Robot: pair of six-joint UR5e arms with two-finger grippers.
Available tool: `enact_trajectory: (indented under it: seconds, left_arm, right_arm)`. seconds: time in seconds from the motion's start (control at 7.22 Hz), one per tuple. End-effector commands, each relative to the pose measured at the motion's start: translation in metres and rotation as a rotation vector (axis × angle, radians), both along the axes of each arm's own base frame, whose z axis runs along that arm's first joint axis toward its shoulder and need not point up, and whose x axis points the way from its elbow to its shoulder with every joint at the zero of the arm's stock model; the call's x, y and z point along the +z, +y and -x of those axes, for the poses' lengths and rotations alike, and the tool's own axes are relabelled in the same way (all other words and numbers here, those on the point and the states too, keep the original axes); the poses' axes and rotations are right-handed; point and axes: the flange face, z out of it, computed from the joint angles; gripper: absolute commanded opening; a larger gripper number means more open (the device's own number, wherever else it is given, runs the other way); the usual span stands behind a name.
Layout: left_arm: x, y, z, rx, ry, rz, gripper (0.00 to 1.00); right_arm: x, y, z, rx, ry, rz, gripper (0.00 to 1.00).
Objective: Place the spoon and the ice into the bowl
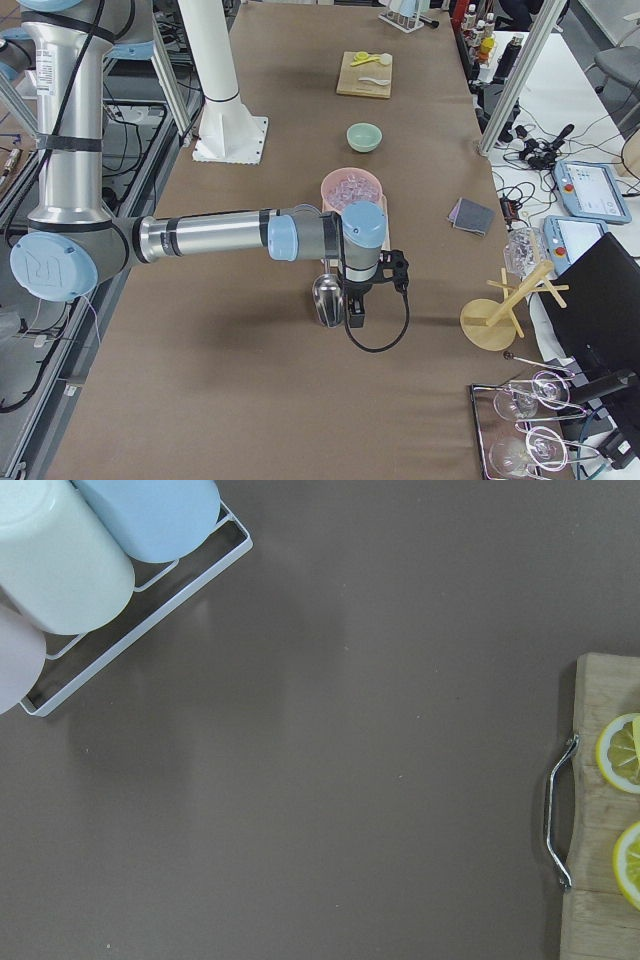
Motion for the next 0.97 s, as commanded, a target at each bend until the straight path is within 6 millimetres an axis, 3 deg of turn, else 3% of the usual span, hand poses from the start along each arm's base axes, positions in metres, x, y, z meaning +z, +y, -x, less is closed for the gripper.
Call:
enact_trajectory:
  seconds: [0.0,0.83]
  left_arm:
    - [0.0043,-0.0032,-0.0013,0.004,0.001,0.003,0.98]
    - [-0.0047,-0.0087,-0.0015,0.004,0.002,-0.016,0.98]
  right_arm:
    - [0.0039,-0.0010,0.0001,0.000,0.000,0.009,1.00]
    - [0.0103,0.0051,-0.0001,0.000,0.000,0.023,1.00]
